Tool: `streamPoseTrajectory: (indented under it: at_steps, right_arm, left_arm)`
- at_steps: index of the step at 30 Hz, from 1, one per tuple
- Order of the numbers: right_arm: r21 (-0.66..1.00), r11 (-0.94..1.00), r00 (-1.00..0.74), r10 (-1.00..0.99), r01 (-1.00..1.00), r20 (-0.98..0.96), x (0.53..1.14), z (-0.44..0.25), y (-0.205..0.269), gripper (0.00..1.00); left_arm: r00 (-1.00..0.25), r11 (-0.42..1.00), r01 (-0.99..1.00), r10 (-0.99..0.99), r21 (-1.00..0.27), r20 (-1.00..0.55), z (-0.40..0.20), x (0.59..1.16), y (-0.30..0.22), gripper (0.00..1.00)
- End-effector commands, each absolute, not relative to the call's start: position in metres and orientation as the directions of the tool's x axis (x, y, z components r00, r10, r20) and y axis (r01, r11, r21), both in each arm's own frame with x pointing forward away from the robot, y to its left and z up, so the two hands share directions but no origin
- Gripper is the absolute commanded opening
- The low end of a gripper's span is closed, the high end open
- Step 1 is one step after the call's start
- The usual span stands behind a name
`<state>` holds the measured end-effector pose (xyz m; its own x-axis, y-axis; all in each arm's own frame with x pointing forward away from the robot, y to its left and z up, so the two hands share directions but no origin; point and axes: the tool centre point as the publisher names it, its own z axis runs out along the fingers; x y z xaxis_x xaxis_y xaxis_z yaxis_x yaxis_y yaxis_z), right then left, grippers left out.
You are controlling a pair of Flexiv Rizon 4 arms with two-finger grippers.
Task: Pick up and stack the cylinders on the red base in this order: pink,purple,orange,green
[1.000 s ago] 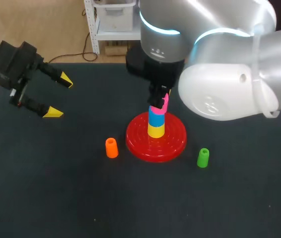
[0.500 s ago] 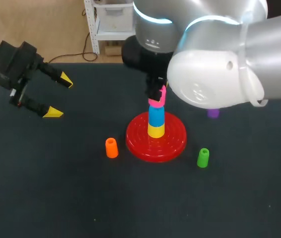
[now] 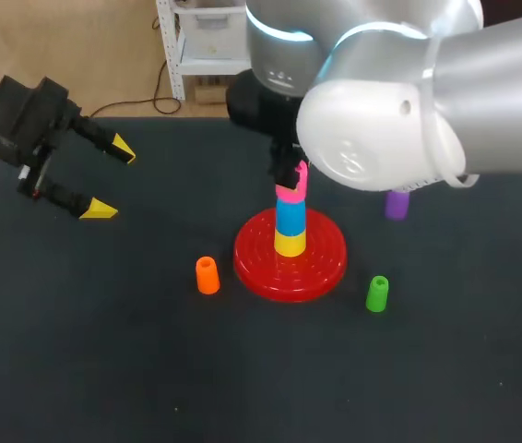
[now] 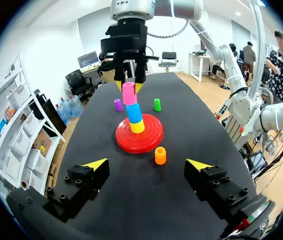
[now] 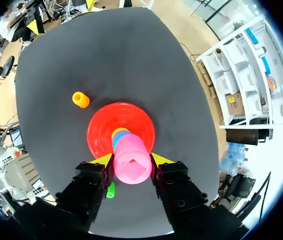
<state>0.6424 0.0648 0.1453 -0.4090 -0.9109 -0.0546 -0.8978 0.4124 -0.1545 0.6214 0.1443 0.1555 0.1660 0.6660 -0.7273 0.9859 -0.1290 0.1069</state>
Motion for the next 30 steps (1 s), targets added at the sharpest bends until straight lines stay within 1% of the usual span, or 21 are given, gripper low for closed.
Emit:
streamPoseTrajectory:
  at_steps: [1, 30]
  right_arm:
    - [-0.149, 0.408, -0.407, -0.913, -0.901, -0.042, 0.645, 0.146, 0.067, 0.00]
    - [-0.118, 0.407, -0.410, -0.912, -0.906, -0.004, 0.641, 0.126, 0.067, 0.00]
  left_arm:
    - [0.167, -0.131, 0.986, 0.665, 0.107, -0.728, 0.155, 0.622, 0.145, 1.00]
    - [0.167, -0.131, 0.986, 0.665, 0.107, -0.728, 0.155, 0.622, 0.145, 1.00]
